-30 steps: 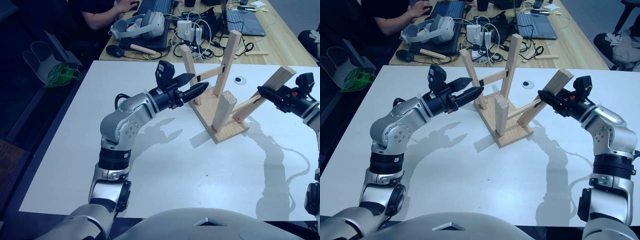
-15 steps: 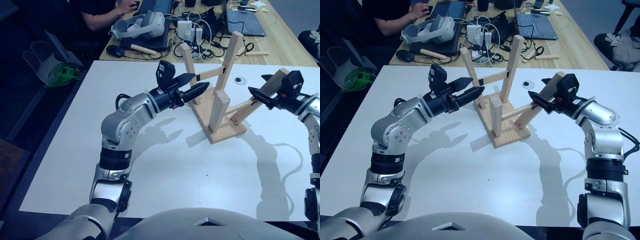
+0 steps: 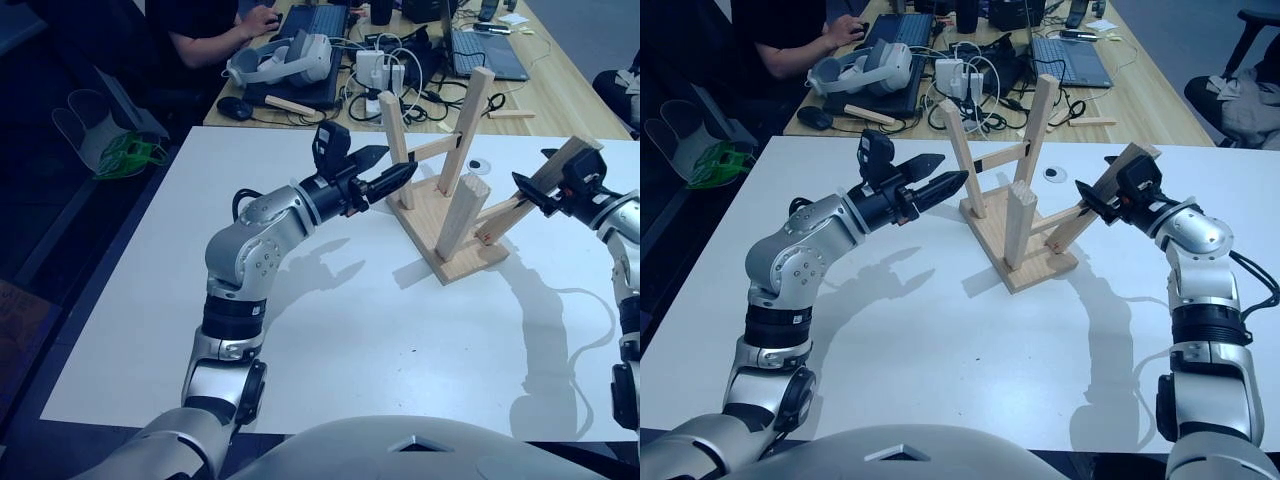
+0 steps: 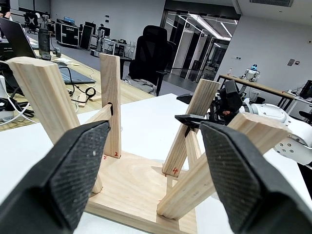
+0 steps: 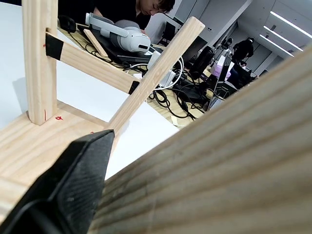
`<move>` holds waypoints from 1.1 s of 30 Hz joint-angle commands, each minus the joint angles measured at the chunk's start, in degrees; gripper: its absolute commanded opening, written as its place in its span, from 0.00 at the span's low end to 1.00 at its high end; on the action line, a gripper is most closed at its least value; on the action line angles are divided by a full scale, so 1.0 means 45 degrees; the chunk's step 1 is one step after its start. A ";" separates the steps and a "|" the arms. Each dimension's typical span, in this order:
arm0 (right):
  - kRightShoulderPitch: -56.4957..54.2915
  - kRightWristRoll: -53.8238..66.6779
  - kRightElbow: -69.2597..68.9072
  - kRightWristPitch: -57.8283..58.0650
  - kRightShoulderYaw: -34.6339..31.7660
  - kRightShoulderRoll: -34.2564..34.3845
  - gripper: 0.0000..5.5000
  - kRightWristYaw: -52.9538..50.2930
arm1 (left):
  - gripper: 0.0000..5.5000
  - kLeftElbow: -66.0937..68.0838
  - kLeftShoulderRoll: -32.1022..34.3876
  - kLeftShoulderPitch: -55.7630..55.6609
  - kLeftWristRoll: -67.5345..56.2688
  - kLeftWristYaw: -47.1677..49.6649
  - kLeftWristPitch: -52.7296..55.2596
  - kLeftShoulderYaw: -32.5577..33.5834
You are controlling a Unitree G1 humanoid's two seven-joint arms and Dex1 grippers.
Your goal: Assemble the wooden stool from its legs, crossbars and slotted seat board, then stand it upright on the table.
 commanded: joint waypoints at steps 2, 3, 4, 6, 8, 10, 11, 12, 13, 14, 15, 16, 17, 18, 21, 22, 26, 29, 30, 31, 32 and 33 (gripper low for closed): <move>-0.0446 0.1541 -0.1918 0.2608 -0.1338 0.0785 0.57 -0.1256 | 0.63 0.0146 -0.0108 -0.0138 0.0118 0.0143 -0.0150 0.0085; -0.0644 0.1856 -0.2536 0.3110 -0.1540 0.0903 0.57 -0.1484 | 0.63 0.0153 -0.0117 -0.0134 0.0119 0.0159 -0.0160 0.0090; -0.0825 0.2140 -0.3093 0.3583 -0.1679 0.1001 0.57 -0.1657 | 0.63 0.0162 -0.0130 -0.0143 0.0110 0.0174 -0.0164 0.0096; -0.1115 0.2623 -0.3886 0.4469 -0.1973 0.1151 0.57 -0.2020 | 0.63 0.0191 -0.0145 -0.0171 0.0094 0.0188 -0.0173 0.0095; -0.1388 0.2998 -0.4360 0.5060 -0.2363 0.1246 0.57 -0.2403 | 0.63 0.0208 -0.0156 -0.0186 0.0085 0.0186 -0.0178 0.0089; -0.1726 0.3237 -0.4698 0.5350 -0.2728 0.1262 0.57 -0.2750 | 0.63 0.0190 -0.0161 -0.0168 0.0076 0.0188 -0.0167 0.0090; -0.1952 0.3331 -0.4825 0.5464 -0.2885 0.1246 0.57 -0.2899 | 0.63 0.0183 -0.0160 -0.0154 0.0078 0.0191 -0.0164 0.0089; -0.2320 0.3447 -0.4912 0.5610 -0.3026 0.1185 0.57 -0.3034 | 0.63 0.0181 -0.0152 -0.0143 0.0080 0.0188 -0.0159 0.0089; -0.2934 0.3584 -0.4900 0.5783 -0.3180 0.1071 0.57 -0.3161 | 0.63 0.0181 -0.0145 -0.0143 0.0086 0.0186 -0.0154 0.0086; -0.3535 0.3682 -0.4822 0.5938 -0.3295 0.0958 0.57 -0.3261 | 0.63 0.0182 -0.0136 -0.0143 0.0094 0.0179 -0.0153 0.0083; -0.4134 0.3762 -0.4678 0.6139 -0.3378 0.0847 0.57 -0.3365 | 0.63 0.0187 -0.0126 -0.0143 0.0107 0.0170 -0.0159 0.0082; -0.4869 0.3759 -0.4316 0.6581 -0.3343 0.0657 0.57 -0.3508 | 0.63 0.0188 -0.0123 -0.0156 0.0122 0.0169 -0.0164 0.0077; -0.5430 0.3613 -0.3880 0.7248 -0.3079 0.0485 0.57 -0.3537 | 0.63 0.0189 -0.0124 -0.0173 0.0132 0.0177 -0.0167 0.0081; -0.5743 0.3427 -0.3515 0.7945 -0.2699 0.0353 0.57 -0.3437 | 0.63 0.0187 -0.0126 -0.0187 0.0139 0.0189 -0.0171 0.0085; -0.5122 0.2824 -0.2867 0.9723 -0.1188 0.0159 0.57 -0.2516 | 0.63 0.0167 -0.0184 -0.0197 0.0183 0.0228 -0.0211 0.0007; -0.4359 0.2418 -0.2853 1.0222 -0.0411 0.0048 0.57 -0.2174 | 0.63 0.0160 -0.0206 -0.0201 0.0187 0.0236 -0.0220 -0.0019; -0.2424 0.1830 -0.3668 1.1104 0.0487 0.0125 0.57 -0.1947 | 0.63 0.0118 -0.0216 -0.0109 0.0162 0.0264 -0.0177 -0.0056; -0.2763 0.2315 -0.4603 1.0393 -0.0377 0.0794 0.57 -0.2289 | 0.63 0.0053 -0.0183 0.0012 0.0127 0.0272 -0.0082 -0.0075; -0.3145 0.2501 -0.4809 0.9911 -0.0766 0.1068 0.57 -0.2436 | 0.63 0.0071 -0.0208 0.0009 0.0132 0.0289 -0.0078 -0.0090; -0.3447 0.2595 -0.5029 0.9453 -0.1060 0.1296 0.57 -0.2562 | 0.63 0.0094 -0.0233 -0.0003 0.0134 0.0303 -0.0078 -0.0100; -0.3743 0.2797 -0.5353 0.9134 -0.1344 0.1519 0.57 -0.2647 | 0.63 0.0122 -0.0265 -0.0020 0.0141 0.0318 -0.0086 -0.0113; -0.3988 0.2947 -0.5683 0.8834 -0.1538 0.1692 0.57 -0.2682 | 0.63 0.0141 -0.0289 -0.0026 0.0141 0.0327 -0.0096 -0.0118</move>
